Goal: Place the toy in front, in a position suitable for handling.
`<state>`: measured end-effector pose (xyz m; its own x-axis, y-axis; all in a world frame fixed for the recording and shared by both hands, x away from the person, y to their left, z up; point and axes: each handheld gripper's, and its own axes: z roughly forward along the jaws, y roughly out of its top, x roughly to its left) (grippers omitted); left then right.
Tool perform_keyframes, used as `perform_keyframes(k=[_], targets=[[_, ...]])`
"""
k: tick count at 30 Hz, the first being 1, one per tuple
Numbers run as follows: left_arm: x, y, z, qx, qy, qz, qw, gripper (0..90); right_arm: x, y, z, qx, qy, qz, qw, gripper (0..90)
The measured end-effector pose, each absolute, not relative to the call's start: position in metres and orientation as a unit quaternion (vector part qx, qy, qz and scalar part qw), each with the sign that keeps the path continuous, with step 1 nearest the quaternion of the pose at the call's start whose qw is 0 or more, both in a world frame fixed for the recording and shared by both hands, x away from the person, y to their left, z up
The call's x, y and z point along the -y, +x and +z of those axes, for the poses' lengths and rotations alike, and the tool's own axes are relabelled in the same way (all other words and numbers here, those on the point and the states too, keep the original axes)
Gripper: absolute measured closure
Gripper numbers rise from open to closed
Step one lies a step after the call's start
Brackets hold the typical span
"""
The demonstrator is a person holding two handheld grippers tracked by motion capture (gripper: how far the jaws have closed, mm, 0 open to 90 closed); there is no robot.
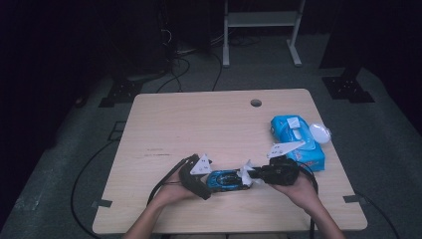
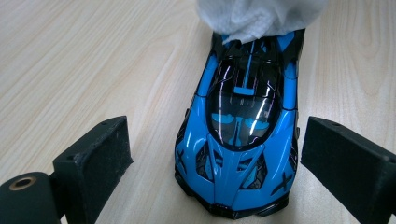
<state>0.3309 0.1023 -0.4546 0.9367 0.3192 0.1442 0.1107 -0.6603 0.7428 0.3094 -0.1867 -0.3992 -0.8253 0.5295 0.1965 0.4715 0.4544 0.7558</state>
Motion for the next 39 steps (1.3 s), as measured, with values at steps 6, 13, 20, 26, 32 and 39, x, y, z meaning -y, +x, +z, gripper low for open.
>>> perform_keyframes(k=[6,13,20,26,32,39], targets=[[-0.102,0.332,-0.458,-0.113,0.909,0.125,0.382,8.7,0.173,0.322,-0.424,-0.875,0.287,0.384,0.069,71.1],[-0.103,0.334,-0.463,-0.111,0.917,0.110,0.367,10.9,0.170,0.323,-0.445,-0.875,0.286,0.382,0.086,61.4],[-0.101,0.337,-0.471,-0.110,0.925,0.096,0.351,15.7,0.175,0.314,-0.453,-0.864,0.280,0.397,0.134,71.6],[-0.100,0.337,-0.472,-0.101,0.926,0.085,0.354,23.9,0.172,0.311,-0.453,-0.864,0.280,0.389,0.151,78.9],[-0.102,0.338,-0.472,-0.097,0.925,0.083,0.357,24.3,0.168,0.307,-0.451,-0.864,0.283,0.385,0.162,80.5],[-0.102,0.337,-0.473,-0.098,0.924,0.083,0.360,24.3,0.174,0.305,-0.445,-0.861,0.285,0.387,0.164,81.6]])
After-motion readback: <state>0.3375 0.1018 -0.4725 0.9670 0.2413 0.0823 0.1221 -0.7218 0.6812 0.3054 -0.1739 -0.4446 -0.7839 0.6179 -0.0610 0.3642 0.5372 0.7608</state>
